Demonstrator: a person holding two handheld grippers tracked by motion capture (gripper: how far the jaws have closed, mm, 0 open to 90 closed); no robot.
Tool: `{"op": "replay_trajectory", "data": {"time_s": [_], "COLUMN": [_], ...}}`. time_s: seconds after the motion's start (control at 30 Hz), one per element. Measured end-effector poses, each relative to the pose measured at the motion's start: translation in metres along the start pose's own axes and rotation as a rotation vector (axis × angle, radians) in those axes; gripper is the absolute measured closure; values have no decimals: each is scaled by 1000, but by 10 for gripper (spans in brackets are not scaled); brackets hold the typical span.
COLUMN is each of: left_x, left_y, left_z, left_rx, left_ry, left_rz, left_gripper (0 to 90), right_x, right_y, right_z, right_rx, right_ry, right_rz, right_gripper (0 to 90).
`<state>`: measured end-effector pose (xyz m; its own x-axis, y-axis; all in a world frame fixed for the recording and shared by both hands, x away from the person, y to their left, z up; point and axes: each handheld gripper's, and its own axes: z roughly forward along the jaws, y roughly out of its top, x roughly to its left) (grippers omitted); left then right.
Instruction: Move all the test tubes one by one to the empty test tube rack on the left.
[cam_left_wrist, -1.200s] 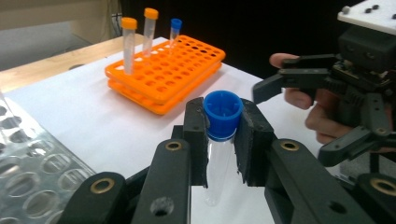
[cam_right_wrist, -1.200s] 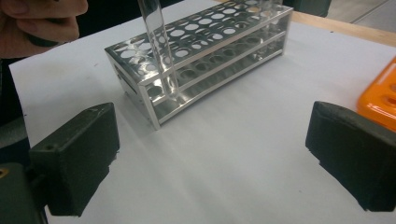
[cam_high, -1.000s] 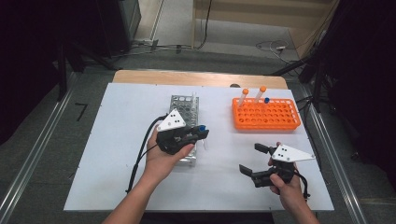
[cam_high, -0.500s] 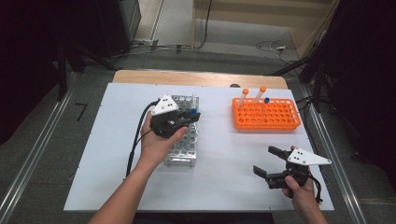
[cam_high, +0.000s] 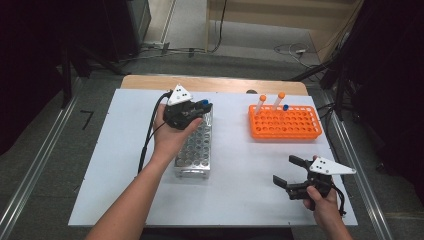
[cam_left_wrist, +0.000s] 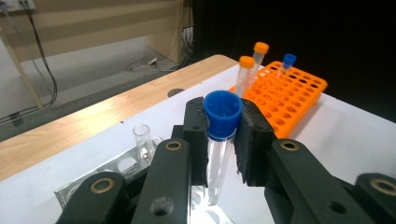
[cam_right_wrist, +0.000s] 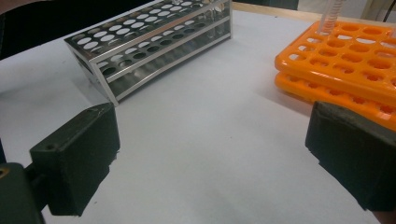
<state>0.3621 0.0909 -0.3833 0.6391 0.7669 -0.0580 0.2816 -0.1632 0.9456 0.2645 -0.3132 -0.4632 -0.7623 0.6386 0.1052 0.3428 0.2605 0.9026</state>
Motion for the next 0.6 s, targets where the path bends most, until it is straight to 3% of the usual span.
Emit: {"op": "replay_trajectory", "data": {"time_s": [0.27, 0.6], "left_x": [11, 14], "left_y": [0, -8], "left_z": [16, 33], "left_rx": [1, 37], "left_ry": [62, 98], "left_rz": [-13, -2], "left_gripper": [762, 762], "right_x": [-2, -3], "right_y": [0, -1], "right_z": [0, 1], "right_rx": [0, 5], "right_ry": [0, 4], "right_rz": [-1, 4], "right_gripper": [19, 20]}}
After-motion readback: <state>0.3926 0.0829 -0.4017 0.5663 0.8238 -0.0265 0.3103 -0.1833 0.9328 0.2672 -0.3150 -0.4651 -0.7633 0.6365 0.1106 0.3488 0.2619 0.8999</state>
